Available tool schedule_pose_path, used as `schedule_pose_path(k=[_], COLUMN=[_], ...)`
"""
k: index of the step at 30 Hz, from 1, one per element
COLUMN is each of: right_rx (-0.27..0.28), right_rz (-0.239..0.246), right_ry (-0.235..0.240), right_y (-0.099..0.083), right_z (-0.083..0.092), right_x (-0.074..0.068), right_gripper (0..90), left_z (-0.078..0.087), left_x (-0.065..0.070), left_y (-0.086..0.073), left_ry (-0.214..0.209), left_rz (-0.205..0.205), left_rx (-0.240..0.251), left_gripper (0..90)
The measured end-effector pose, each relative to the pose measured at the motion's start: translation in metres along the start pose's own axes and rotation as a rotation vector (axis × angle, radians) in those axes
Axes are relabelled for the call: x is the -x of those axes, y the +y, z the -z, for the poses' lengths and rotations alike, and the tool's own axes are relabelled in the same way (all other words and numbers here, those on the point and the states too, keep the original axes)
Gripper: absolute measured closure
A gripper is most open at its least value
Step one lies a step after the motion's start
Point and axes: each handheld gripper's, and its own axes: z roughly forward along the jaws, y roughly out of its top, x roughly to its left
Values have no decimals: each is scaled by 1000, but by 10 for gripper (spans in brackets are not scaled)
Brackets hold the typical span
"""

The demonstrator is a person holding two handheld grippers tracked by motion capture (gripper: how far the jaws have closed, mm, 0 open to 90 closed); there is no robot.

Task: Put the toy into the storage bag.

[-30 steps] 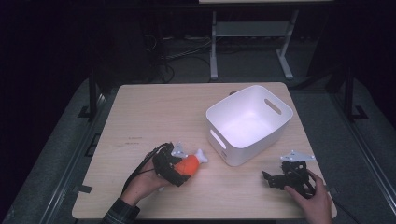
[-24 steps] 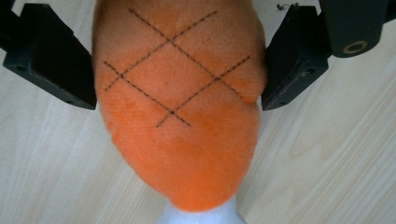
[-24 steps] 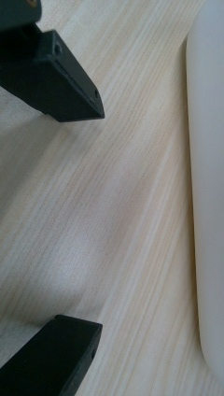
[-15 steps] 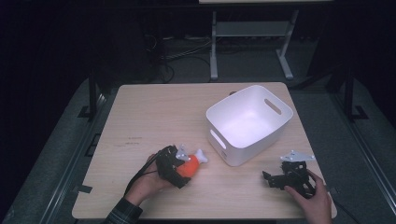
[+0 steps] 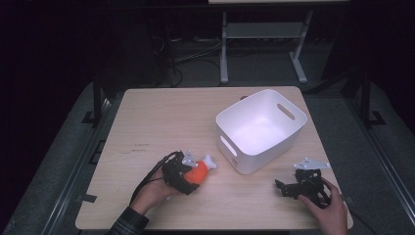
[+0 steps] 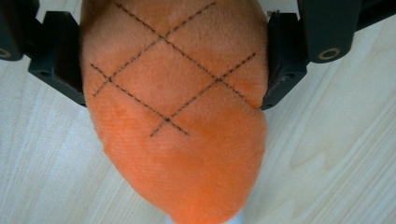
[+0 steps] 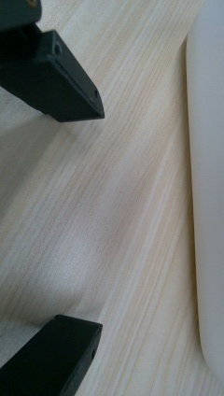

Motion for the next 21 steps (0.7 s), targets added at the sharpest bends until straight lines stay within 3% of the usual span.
schedule_pose_path(k=[7,21], right_rx=[0,0], right_rz=[0,0], right_ry=[0,0], right_y=[0,0], right_z=[0,0], right_x=[0,0], right_gripper=[2,2], left_z=[6,23], left_x=[-6,-13], left_y=[-3,-5], left_ry=[-22,-46], left_rz=[23,22], left_rx=[18,51], left_gripper=[223,223])
